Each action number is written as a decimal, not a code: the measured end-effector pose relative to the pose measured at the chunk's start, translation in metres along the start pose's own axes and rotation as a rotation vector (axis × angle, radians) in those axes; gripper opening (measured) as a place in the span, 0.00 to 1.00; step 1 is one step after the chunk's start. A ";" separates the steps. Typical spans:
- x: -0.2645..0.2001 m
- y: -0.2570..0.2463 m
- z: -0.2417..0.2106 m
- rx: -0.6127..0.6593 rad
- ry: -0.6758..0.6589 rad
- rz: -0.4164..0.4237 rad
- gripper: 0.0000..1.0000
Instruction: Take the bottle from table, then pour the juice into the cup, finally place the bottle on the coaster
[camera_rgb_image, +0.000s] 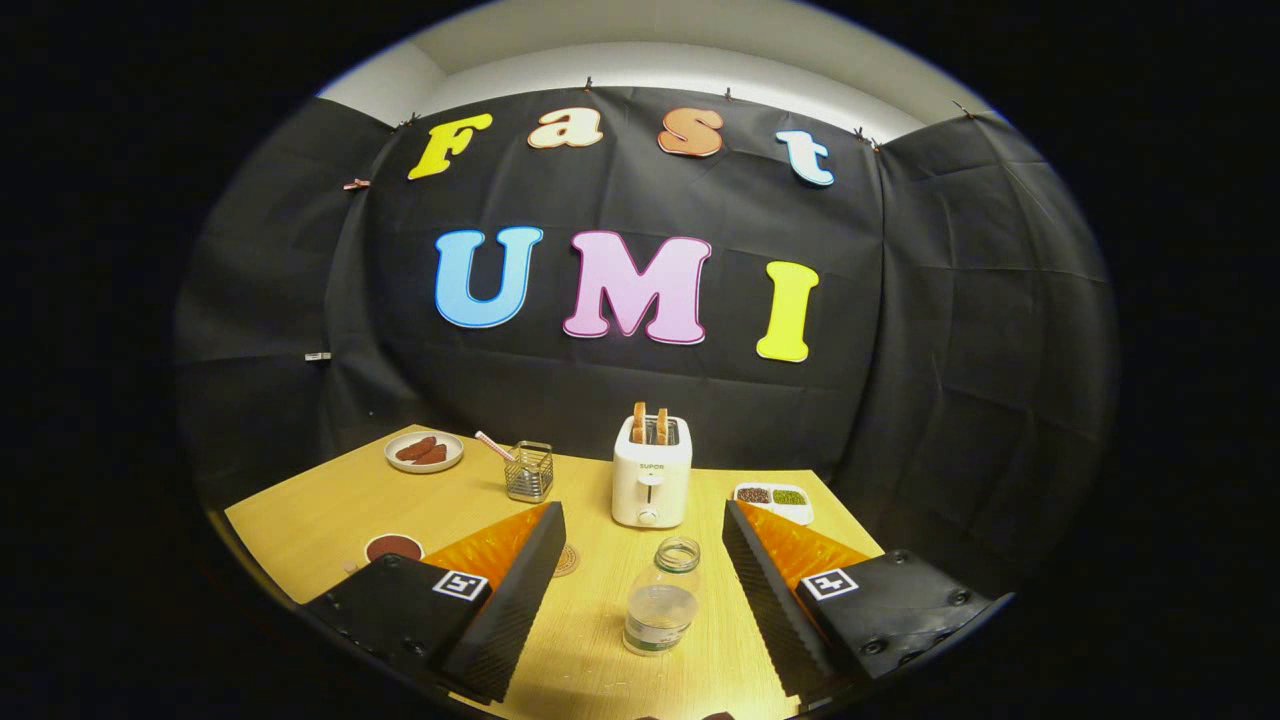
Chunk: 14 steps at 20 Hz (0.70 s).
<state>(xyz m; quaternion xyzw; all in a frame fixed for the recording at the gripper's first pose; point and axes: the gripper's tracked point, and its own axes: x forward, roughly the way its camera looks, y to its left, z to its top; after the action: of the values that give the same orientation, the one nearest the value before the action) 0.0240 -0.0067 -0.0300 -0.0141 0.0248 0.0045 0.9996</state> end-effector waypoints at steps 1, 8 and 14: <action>0.004 -0.002 -0.003 0.013 0.009 -0.003 0.97; 0.027 -0.002 -0.033 0.016 0.046 0.006 0.97; 0.043 -0.011 -0.067 -0.016 0.090 -0.007 0.97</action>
<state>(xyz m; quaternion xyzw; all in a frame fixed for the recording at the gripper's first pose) 0.0638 -0.0194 -0.0984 -0.0221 0.0695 0.0008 0.9973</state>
